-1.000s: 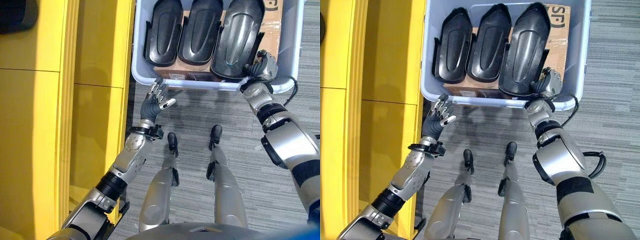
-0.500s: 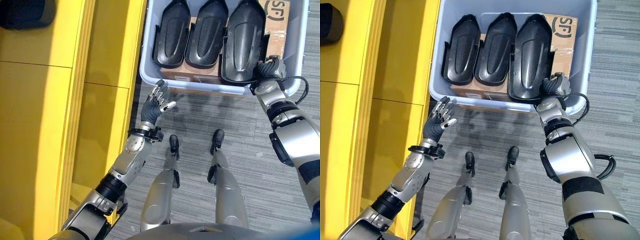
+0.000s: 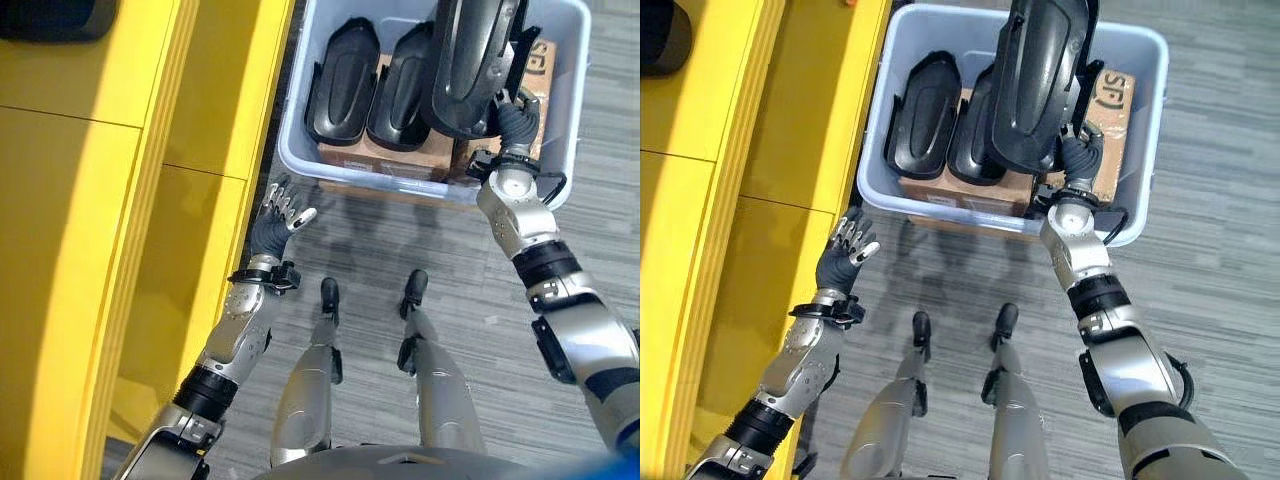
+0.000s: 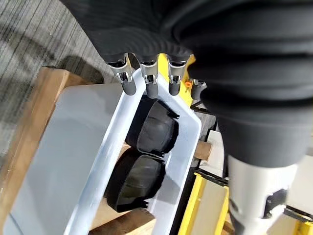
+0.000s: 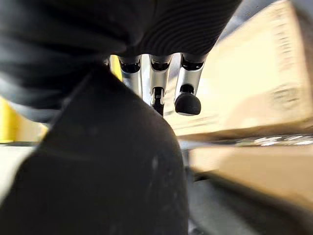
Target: Move parts from the plastic box to the shelf.
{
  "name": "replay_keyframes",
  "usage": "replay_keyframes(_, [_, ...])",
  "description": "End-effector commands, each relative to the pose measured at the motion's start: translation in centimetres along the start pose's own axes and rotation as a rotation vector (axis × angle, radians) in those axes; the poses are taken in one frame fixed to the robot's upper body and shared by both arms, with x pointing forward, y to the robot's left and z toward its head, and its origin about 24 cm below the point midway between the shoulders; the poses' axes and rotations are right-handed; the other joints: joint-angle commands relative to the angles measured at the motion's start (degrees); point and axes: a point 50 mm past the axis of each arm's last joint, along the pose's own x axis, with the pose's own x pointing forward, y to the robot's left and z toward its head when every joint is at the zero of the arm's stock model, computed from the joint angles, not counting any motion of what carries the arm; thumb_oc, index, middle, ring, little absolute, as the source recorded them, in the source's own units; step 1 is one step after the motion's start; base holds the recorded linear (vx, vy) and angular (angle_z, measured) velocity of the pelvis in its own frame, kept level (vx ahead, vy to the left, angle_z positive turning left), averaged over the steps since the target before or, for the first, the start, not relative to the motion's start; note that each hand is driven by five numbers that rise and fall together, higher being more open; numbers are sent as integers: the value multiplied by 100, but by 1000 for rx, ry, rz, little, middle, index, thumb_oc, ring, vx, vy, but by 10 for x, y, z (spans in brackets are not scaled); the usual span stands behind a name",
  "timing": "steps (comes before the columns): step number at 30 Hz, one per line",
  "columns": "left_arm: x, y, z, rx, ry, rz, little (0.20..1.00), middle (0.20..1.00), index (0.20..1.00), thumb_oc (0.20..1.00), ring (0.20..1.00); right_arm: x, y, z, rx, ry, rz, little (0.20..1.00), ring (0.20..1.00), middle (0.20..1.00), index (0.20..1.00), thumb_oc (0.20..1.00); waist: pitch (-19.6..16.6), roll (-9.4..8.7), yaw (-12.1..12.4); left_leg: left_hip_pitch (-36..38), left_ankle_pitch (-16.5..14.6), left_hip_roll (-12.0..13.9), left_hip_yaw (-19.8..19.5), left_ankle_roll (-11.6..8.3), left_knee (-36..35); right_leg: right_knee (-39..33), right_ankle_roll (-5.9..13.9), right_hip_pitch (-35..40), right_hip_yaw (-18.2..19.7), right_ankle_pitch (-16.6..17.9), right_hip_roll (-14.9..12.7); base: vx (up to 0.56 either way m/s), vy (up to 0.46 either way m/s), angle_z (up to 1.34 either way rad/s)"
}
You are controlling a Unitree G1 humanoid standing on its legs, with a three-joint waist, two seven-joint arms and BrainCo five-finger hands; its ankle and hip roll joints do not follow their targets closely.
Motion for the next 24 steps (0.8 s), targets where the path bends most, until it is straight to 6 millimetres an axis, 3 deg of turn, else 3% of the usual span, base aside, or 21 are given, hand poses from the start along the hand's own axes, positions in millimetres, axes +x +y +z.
replay_keyframes(1, [0,-3,26,49,-108,-51,1000,1000,1000,1000,1000,4,-3,44,49,-250,-11,200,200,200,200,200,-197,-67,86,515,-736,55,-495,-221,28,698,848,58,-344,-371,-539,-3,10,3])
replay_keyframes(7, [-4,5,25,74,-104,-26,1000,1000,1000,1000,1000,-20,-14,49,65,-329,25,200,200,200,200,200,-245,-198,7,615,-700,-20,-563,-165,28,542,908,332,-404,-247,-634,-16,12,7])
replay_keyframes(11, [-15,19,26,83,-95,11,1000,1000,1000,1000,1000,-56,-44,44,90,-363,82,200,200,200,200,200,-305,-278,-36,535,-615,-113,-658,-161,28,176,969,623,-509,-95,-640,-32,34,15])
replay_keyframes(24, [-53,63,22,138,-40,157,1000,1000,1000,1000,1000,-99,-86,40,93,-340,119,200,200,200,200,200,-497,-482,28,628,-557,-230,-856,-63,28,-112,1051,1118,-647,20,-727,-6,26,10])
